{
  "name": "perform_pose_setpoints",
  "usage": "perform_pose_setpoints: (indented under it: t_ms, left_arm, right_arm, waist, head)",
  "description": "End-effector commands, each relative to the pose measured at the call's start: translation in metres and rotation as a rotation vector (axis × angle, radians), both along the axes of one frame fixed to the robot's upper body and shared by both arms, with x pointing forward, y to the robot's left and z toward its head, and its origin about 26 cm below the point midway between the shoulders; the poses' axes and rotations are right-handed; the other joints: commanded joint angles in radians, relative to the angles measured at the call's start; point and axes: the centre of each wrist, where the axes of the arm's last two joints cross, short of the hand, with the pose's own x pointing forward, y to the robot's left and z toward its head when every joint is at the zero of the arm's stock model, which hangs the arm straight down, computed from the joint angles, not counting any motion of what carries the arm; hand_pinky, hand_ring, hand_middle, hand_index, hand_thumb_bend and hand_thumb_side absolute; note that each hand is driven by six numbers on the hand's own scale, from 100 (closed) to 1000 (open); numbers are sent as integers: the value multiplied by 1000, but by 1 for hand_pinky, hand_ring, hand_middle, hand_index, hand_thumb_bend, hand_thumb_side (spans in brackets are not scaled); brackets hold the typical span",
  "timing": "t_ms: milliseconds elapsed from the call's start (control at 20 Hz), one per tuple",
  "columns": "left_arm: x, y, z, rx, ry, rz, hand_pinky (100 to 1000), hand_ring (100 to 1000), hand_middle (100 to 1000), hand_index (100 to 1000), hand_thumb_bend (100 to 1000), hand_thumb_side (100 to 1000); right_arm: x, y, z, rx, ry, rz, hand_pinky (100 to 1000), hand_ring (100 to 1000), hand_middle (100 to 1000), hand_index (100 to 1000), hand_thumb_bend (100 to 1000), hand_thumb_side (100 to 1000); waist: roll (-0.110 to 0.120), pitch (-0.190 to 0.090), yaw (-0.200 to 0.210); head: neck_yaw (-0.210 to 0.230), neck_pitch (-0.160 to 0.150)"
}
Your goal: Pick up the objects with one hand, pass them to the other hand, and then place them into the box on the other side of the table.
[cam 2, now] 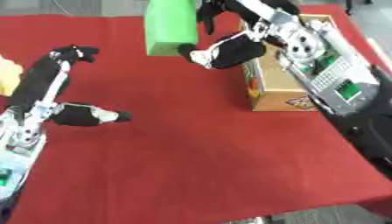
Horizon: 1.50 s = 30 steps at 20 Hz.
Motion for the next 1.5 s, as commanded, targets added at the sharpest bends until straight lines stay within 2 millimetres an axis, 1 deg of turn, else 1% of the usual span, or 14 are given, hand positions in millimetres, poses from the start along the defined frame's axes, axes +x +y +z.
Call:
perform_pose_setpoints:
  t_ms: [50, 200, 400, 550, 650, 900, 1000, 1150, 1300, 1350, 1400, 1450, 1500]
  left_arm:
    - [-6, 27, 19, 15, -74, 40, 823, 757, 661, 833, 1000, 490]
    - [-14, 48, 29, 25, -95, 63, 826, 764, 673, 830, 1000, 486]
    - [-29, 74, 45, 27, -128, 88, 826, 764, 677, 826, 1000, 482]
    - [-43, 92, 56, 25, -153, 119, 826, 764, 677, 827, 1000, 481]
    - [-52, 105, 61, 17, -165, 152, 825, 763, 674, 825, 1000, 474]
    - [-71, 136, 68, -33, -196, 269, 823, 758, 669, 827, 1000, 471]
    - [-77, 146, 69, -58, -213, 317, 823, 758, 668, 827, 1000, 467]
    - [-83, 158, 69, -88, -232, 386, 823, 757, 666, 826, 1000, 465]
    - [-86, 166, 68, -115, -252, 437, 822, 756, 665, 827, 1000, 463]
    - [-87, 168, 68, -122, -258, 452, 822, 756, 664, 828, 1000, 464]
    - [-87, 171, 68, -128, -265, 468, 822, 756, 664, 829, 1000, 464]
    - [-88, 173, 68, -133, -270, 482, 821, 756, 664, 831, 1000, 475]
    - [-88, 175, 68, -136, -274, 494, 821, 756, 664, 831, 1000, 476]
  right_arm:
    - [-9, -26, 18, 11, -65, -84, 784, 717, 334, 459, 302, 100]
    - [-10, -50, 18, 51, -64, -164, 785, 720, 337, 464, 259, 100]
    - [-7, -88, 12, 116, -47, -301, 786, 723, 339, 468, 236, 100]
    - [-3, -111, 8, 139, -55, -381, 784, 722, 339, 468, 251, 100]
    - [1, -123, 1, 143, -54, -430, 782, 722, 341, 469, 258, 100]
    - [9, -149, -23, 143, -50, -565, 778, 719, 342, 469, 296, 100]
    - [11, -158, -31, 136, -57, -611, 775, 718, 343, 469, 318, 100]
    - [12, -165, -40, 121, -62, -655, 772, 716, 346, 471, 348, 100]
    - [11, -166, -44, 88, -68, -666, 771, 726, 361, 489, 356, 100]
    - [11, -166, -44, 79, -71, -668, 782, 767, 443, 574, 383, 100]
    - [10, -166, -44, 63, -75, -669, 785, 774, 456, 589, 386, 100]
    - [10, -165, -43, 43, -75, -665, 849, 870, 664, 792, 405, 103]
    - [9, -163, -42, 20, -75, -655, 879, 907, 727, 847, 410, 124]
  waist:
    - [4, -22, -3]
    - [16, -17, 0]
    - [30, -11, 15]
    - [37, -4, 29]
    - [40, 1, 38]
    - [41, 9, 54]
    - [38, 11, 56]
    - [35, 11, 57]
    - [33, 9, 56]
    - [33, 8, 56]
    - [33, 7, 55]
    - [33, 7, 54]
    - [33, 6, 54]
  head:
    - [-18, -11]
    - [-42, -23]
    - [-95, -41]
    - [-107, -53]
    - [-115, -58]
    - [-137, -62]
    - [-155, -63]
    - [-185, -66]
    - [-195, -65]
    - [-194, -64]
    - [-192, -62]
    - [-189, -60]
    - [-186, -59]
